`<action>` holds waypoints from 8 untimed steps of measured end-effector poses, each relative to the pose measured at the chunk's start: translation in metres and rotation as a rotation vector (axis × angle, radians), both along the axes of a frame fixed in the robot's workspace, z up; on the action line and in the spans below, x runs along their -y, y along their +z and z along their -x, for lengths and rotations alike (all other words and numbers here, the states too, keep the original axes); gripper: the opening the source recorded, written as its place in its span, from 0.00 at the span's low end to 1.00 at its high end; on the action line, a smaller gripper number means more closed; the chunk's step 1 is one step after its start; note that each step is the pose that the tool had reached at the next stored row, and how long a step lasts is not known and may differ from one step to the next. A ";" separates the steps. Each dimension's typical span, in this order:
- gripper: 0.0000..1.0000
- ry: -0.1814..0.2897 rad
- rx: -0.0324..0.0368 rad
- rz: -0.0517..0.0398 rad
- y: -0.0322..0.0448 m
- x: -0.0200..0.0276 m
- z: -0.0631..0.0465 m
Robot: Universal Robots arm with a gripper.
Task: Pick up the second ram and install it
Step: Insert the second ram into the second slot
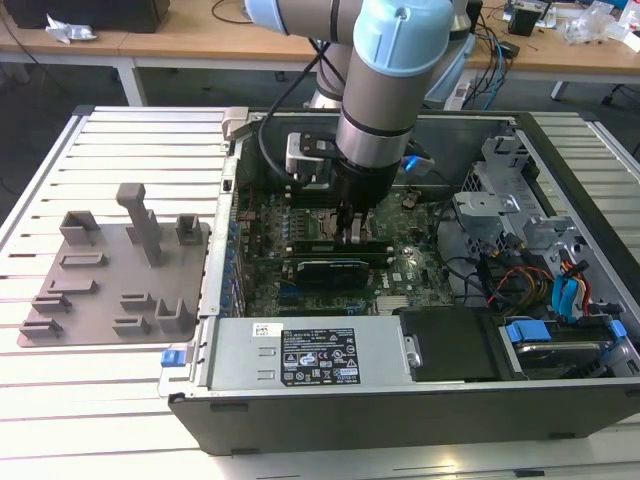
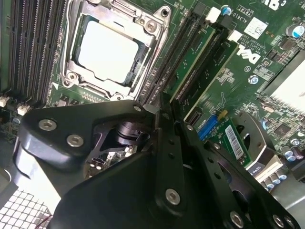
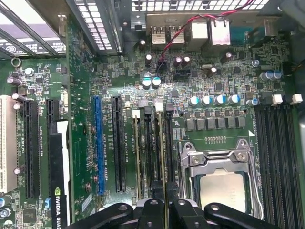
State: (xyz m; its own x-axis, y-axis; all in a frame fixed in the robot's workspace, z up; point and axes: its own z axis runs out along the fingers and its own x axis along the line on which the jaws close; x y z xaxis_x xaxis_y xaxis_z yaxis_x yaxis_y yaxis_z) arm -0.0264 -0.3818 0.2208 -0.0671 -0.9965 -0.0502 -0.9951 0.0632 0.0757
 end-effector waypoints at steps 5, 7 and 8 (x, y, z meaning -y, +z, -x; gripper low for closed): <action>0.21 0.000 0.0001 0.0005 0.0216 -0.0001 0.000; 0.19 0.000 0.0000 0.0026 0.0349 -0.0016 0.000; 0.10 0.000 0.0002 0.0023 0.0363 -0.0018 0.000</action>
